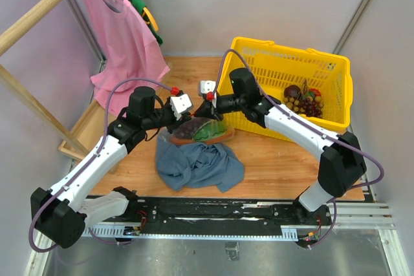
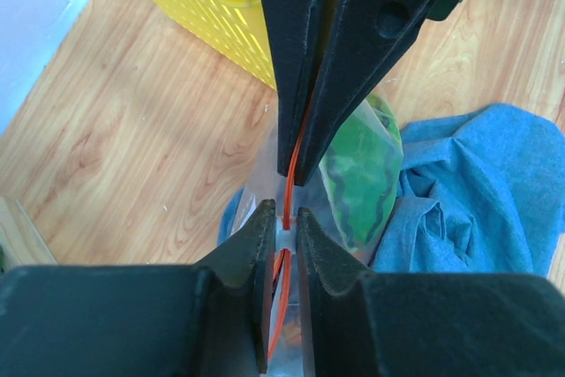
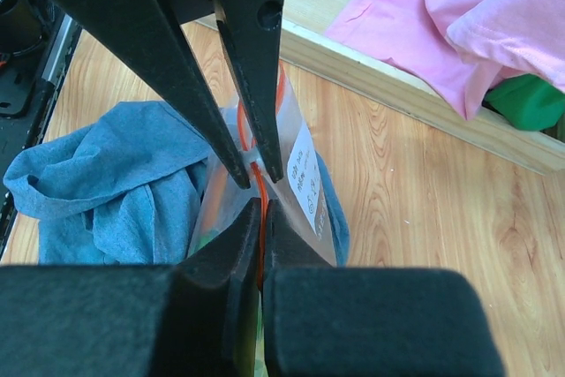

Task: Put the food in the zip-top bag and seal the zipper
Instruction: Zip the zipper food storage bag at the center of the board.

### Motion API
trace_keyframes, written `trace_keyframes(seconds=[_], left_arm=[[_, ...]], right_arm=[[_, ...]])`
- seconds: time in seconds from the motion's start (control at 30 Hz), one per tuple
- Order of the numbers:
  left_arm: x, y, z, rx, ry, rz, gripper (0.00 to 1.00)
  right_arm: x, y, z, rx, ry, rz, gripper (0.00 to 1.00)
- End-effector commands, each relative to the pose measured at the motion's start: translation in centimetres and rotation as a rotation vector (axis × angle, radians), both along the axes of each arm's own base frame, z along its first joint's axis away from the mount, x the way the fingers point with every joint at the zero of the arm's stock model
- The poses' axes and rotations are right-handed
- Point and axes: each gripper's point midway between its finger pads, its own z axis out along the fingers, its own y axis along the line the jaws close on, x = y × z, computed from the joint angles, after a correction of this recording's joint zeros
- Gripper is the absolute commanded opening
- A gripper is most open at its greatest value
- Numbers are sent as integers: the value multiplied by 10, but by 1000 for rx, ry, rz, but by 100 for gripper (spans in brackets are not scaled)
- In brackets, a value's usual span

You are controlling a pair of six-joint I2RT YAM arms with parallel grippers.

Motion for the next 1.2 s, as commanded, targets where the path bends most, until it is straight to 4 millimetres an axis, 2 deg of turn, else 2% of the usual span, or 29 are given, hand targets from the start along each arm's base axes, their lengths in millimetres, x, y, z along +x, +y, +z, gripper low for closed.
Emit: trace_keyframes(seconds=[0.0, 0.13, 0.3, 0.47, 0.67, 0.97, 1.17], left_arm=[[2, 3, 6, -7, -21, 22, 19], [2, 3, 3, -1, -13, 21, 19], [3, 5, 4, 6, -19, 30, 2], [2, 7, 10, 1, -34, 34, 0], [3, 10, 16, -2, -47, 54, 0], [-1, 12, 28, -23, -78, 58, 0], [-4, 13, 34, -34, -86, 63, 0]], right_arm=[[-8, 0, 26, 53, -64, 1, 1], [-6, -1, 30, 59, -70, -15, 1], [2, -5, 32, 56, -88, -79, 1], [15, -18, 44, 74, -141, -199, 1], [28, -45, 65, 124, -231, -383, 1], [44, -92, 83, 157, -302, -657, 1], [51, -118, 79, 132, -303, -796, 1]])
